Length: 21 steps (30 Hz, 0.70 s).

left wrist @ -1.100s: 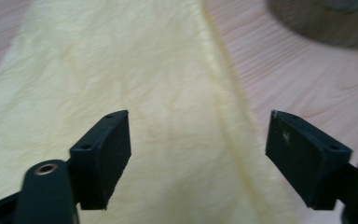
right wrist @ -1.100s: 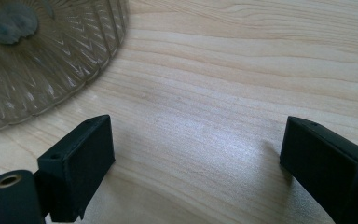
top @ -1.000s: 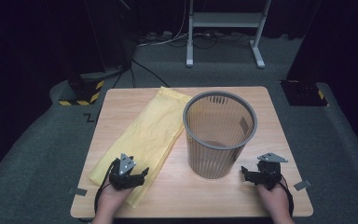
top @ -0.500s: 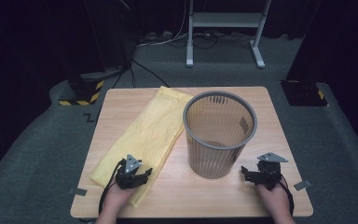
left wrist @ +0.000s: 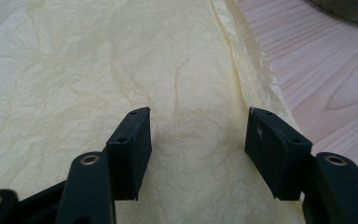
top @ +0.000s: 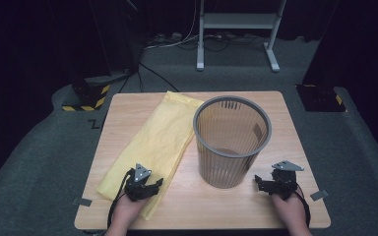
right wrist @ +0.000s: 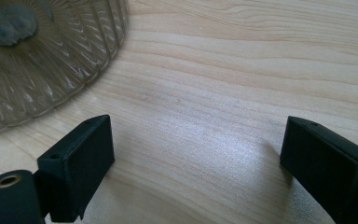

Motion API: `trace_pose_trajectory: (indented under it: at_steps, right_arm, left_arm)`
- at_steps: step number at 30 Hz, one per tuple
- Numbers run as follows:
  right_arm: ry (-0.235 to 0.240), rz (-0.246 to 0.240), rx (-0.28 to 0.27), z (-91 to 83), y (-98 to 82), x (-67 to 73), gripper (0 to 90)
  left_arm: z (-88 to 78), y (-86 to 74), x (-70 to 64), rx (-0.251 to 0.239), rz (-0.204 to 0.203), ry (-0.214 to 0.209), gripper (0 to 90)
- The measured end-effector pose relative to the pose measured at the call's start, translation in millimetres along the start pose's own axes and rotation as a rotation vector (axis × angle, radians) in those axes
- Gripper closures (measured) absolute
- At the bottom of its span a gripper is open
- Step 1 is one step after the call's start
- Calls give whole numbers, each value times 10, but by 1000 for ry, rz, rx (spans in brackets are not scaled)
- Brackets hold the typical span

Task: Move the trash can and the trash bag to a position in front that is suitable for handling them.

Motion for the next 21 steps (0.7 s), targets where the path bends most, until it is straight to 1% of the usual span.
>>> trace_pose_trajectory:
  at_steps: [2, 4, 5, 6, 7, 9, 10, 11, 12, 14, 16, 18, 20, 21]
  right_arm:
    - [0, 0, 0, 0, 0, 0, 93]
    - [0, 0, 0, 0, 0, 0, 93]
    - [0, 0, 0, 0, 0, 0, 93]
    - [0, 0, 0, 0, 0, 0, 93]
    - [0, 0, 0, 0, 0, 0, 93]
    - [0, 0, 0, 0, 0, 0, 93]
    - [-1, 0, 1, -1, 0, 0, 93]
    - [0, 0, 0, 0, 0, 0, 93]
    - [-1, -1, 2, 0, 1, 0, 93]
    - [1, -2, 2, 3, 3, -1, 93]
    - [2, -6, 0, 7, 6, -4, 93]
    - [4, -7, -2, 10, 7, -5, 92]
    - [4, -8, -2, 11, 8, -5, 92]
    - [4, -7, -2, 11, 8, -5, 92]
  left_arm:
    - [-3, -6, 14, -3, -13, 11, 407]
    - [-16, -16, 49, -3, -32, 38, 406]
    - [-23, -20, 63, -1, -41, 45, 406]
    - [-23, -20, 63, -1, -41, 45, 406]
    - [-38, -33, 106, -2, -63, 76, 407]
    - [-56, -45, 150, -1, -83, 108, 408]
    - [-56, -45, 150, -1, -83, 108, 408]
    - [-74, -59, 187, 1, -112, 142, 407]
    - [-84, -68, 210, -1, -126, 168, 407]
    - [-103, -81, 237, 1, -143, 204, 399]
    - [-117, -92, 247, 3, -158, 225, 379]
    - [-130, -96, 233, 10, -164, 247, 357]
    - [-129, -91, 196, 14, -167, 238, 356]
    - [-122, -83, 153, 19, -168, 219, 350]
Point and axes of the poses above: each handheld gripper's, and its own axes: z roughly forward along the jaws, y roughly out of its top, x roughly to its left, the point moved 3 cm from there along z, roughly forward along the jaws, and after that the axes turned 6 degrees about -x, right-handed, at the moved point
